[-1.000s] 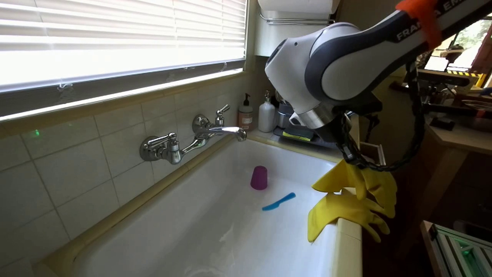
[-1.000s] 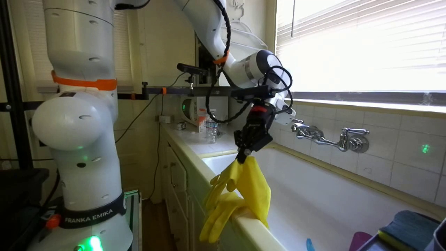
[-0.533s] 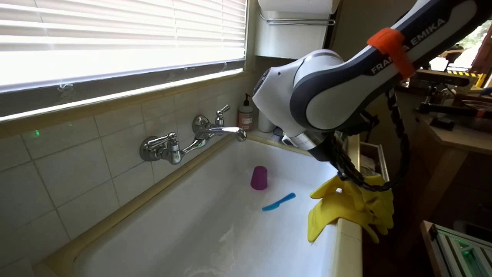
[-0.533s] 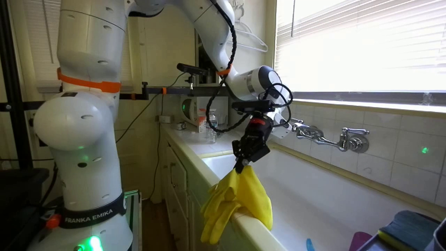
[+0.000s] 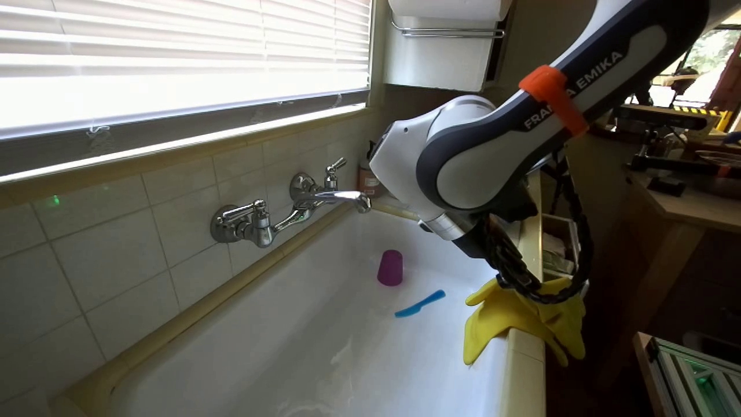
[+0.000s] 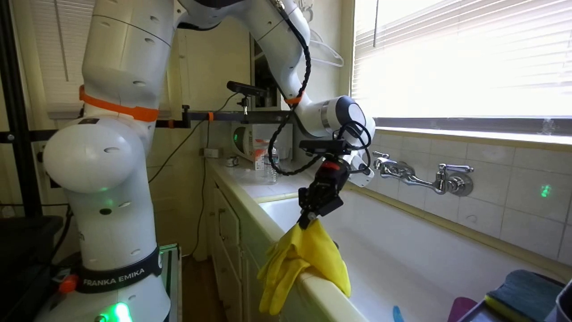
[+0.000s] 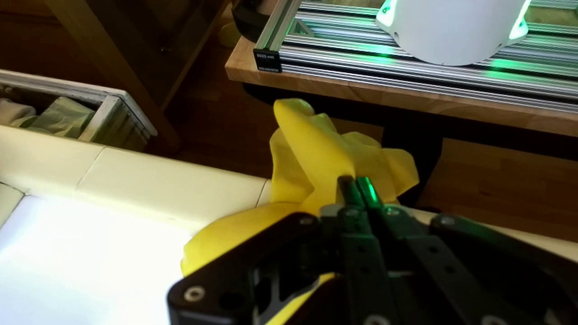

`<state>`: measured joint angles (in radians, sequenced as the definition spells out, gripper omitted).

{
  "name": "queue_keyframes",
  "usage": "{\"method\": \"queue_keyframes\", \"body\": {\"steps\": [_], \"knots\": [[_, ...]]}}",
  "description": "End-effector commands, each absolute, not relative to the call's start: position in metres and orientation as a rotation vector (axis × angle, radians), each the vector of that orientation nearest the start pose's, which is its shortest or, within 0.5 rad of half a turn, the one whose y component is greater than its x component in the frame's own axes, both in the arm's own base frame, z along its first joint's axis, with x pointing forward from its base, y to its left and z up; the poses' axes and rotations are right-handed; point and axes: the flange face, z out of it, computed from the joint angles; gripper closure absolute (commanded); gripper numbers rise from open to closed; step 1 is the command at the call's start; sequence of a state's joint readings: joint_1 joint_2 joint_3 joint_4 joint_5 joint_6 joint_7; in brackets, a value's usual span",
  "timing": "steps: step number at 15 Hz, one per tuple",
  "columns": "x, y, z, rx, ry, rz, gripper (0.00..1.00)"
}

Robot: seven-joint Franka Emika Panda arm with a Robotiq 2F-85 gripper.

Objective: Take the gloves off the tap

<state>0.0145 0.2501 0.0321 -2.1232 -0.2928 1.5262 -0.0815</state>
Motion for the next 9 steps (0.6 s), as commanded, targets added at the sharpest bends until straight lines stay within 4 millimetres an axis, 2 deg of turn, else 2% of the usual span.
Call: {"method": "queue_keyframes", "body": {"steps": [1, 2, 3, 4, 9], "knots": [[0.4713, -0.0048, 0.2537, -3.072, -0.307, 1.385, 0.99], [0.4711, -0.0045, 0.2521, -3.075, -0.291, 1.384, 0.99], [0.4707, -0.0044, 0.2505, -3.076, -0.282, 1.387, 0.93], [0.4708, -0.0045, 0.2488, -3.086, -0.258, 1.381, 0.72], [0.4712, -0.0055, 0.2452, -3.099, -0.21, 1.384, 0.36]]}}
